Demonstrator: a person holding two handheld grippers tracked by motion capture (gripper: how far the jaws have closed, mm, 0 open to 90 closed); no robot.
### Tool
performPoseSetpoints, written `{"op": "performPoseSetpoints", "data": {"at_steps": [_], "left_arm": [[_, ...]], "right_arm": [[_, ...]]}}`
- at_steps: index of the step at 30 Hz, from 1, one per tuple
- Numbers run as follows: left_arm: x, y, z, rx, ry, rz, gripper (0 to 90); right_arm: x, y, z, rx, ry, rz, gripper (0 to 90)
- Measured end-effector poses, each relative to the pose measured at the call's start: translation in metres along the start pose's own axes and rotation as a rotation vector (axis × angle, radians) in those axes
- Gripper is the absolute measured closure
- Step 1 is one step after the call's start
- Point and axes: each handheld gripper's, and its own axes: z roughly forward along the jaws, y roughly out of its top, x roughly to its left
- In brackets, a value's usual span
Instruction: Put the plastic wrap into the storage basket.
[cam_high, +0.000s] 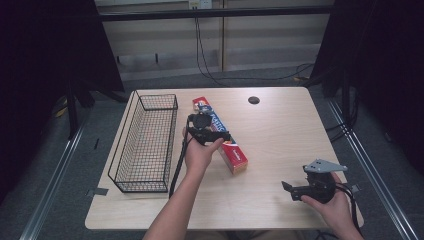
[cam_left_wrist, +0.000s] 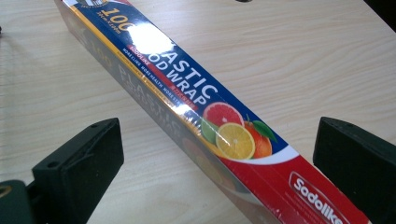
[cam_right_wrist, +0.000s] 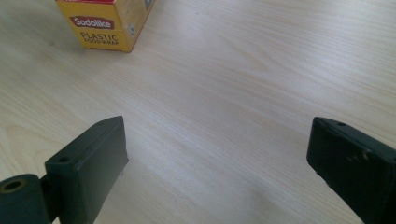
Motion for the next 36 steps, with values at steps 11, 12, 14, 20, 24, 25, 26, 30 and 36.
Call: {"op": "performPoseSetpoints", "data": {"at_steps": [11, 12, 14, 20, 24, 25, 26, 30, 36], "left_arm": [[0.0, 0.012, 0.02, 0.027, 0.029, -0.052, 1.8], [0.001, 0.013, 0.021, 0.035, 0.035, -0.051, 1.8], [0.003, 0.014, 0.025, 0.038, 0.038, -0.061, 1.8], [0.006, 0.014, 0.037, 0.056, 0.057, -0.091, 1.8], [0.006, 0.015, 0.041, 0.067, 0.061, -0.094, 1.8], [0.006, 0.017, 0.044, 0.067, 0.068, -0.104, 1.8], [0.006, 0.017, 0.045, 0.074, 0.075, -0.107, 1.8], [0.006, 0.02, 0.049, 0.094, 0.084, -0.133, 1.9], [0.005, 0.023, 0.055, 0.104, 0.087, -0.141, 1.8]], "right_arm": [[0.0, 0.0, -0.001, -0.001, 0.0, 0.002, 4.8], [0.0, 0.0, -0.001, -0.002, 0.0, 0.002, 4.8], [0.0, 0.0, -0.001, -0.003, 0.002, 0.0, 4.8], [0.0, 0.0, -0.001, -0.002, 0.005, 0.002, 4.8], [0.0, 0.0, 0.0, -0.001, 0.003, 0.001, 4.9], [0.0, 0.0, 0.0, -0.002, 0.005, 0.001, 4.8], [0.0, 0.0, 0.0, -0.001, 0.007, 0.003, 4.8], [0.0, 0.0, -0.001, -0.001, 0.007, 0.003, 4.9], [-0.001, 0.0, -0.002, -0.009, 0.007, 0.009, 4.9]]}}
